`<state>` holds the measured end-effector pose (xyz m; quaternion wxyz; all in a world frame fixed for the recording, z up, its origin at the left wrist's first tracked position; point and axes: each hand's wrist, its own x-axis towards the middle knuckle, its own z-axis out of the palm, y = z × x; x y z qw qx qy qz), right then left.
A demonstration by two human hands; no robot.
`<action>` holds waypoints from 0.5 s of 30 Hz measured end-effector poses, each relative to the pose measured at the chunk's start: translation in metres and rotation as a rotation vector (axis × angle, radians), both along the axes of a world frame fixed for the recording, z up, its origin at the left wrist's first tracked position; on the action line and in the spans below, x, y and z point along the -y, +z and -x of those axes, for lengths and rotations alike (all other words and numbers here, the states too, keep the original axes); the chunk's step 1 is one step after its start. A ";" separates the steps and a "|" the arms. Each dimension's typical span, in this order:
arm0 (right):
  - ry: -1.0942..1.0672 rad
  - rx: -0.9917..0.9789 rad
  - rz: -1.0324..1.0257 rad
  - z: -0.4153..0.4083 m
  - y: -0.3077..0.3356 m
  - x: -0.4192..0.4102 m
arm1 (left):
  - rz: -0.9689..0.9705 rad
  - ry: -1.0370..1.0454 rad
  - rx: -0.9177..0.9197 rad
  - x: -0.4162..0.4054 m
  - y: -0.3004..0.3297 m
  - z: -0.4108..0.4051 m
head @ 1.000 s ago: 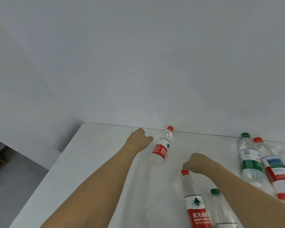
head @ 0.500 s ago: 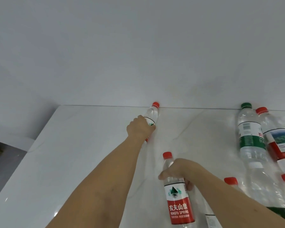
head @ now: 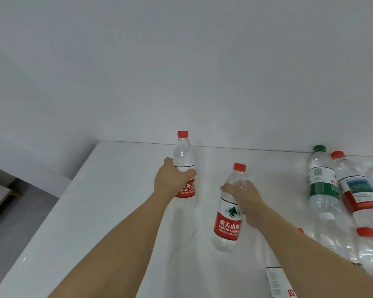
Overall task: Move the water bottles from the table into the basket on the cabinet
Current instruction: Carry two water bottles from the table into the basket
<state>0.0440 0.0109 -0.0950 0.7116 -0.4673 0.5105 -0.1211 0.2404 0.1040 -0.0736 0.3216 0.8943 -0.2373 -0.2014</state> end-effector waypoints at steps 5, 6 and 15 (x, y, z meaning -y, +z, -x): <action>-0.006 0.116 0.211 -0.018 0.099 -0.006 | 0.200 -0.033 0.035 -0.023 0.107 -0.009; -0.006 0.151 0.266 -0.021 0.121 -0.009 | 0.233 -0.033 0.047 -0.030 0.131 -0.010; -0.032 0.404 0.643 -0.064 0.313 -0.080 | 0.465 0.002 0.216 -0.129 0.332 -0.026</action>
